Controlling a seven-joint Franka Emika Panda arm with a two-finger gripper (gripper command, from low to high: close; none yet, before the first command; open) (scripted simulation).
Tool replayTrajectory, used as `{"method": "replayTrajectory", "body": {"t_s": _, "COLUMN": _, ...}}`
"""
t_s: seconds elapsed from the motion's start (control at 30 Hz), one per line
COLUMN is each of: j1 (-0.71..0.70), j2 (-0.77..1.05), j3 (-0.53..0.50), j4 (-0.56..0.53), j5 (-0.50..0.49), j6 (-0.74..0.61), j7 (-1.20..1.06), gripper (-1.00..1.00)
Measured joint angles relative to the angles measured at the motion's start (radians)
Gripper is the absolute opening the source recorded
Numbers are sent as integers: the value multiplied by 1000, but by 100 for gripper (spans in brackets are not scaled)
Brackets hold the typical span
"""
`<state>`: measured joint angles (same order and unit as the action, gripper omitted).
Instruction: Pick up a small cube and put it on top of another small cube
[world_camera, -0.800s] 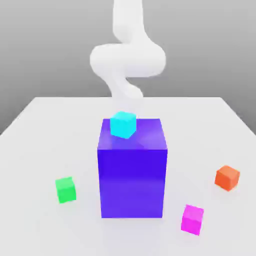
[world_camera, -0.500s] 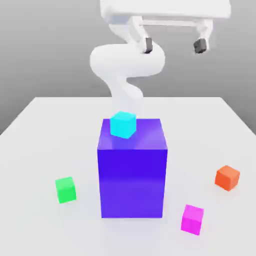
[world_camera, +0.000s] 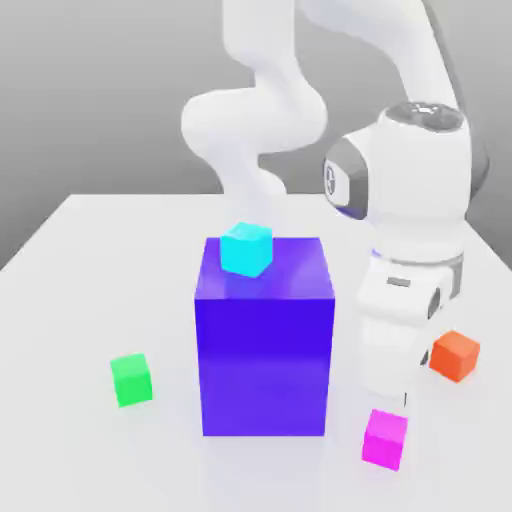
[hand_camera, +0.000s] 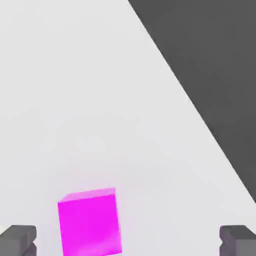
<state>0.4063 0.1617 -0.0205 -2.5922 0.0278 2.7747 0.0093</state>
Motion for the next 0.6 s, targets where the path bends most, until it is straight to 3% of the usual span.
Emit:
{"method": "replayTrajectory", "body": {"t_s": 0.17, "j1": 2, "j2": 177, "j3": 4, "j4": 23, "j5": -13, "j6": 124, "j7": -13, "gripper": 0}}
{"method": "replayTrajectory", "body": {"t_s": 0.2, "j1": 18, "j2": 190, "j3": 1, "j4": 30, "j5": 15, "j6": 113, "j7": -14, "gripper": -100}}
{"method": "replayTrajectory", "body": {"t_s": 0.43, "j1": 33, "j2": 191, "j3": -14, "j4": 31, "j5": 21, "j6": 109, "j7": -29, "gripper": -100}}
{"method": "replayTrajectory", "body": {"t_s": 0.6, "j1": 37, "j2": 54, "j3": -28, "j4": -2, "j5": 1, "j6": 34, "j7": -22, "gripper": -100}}
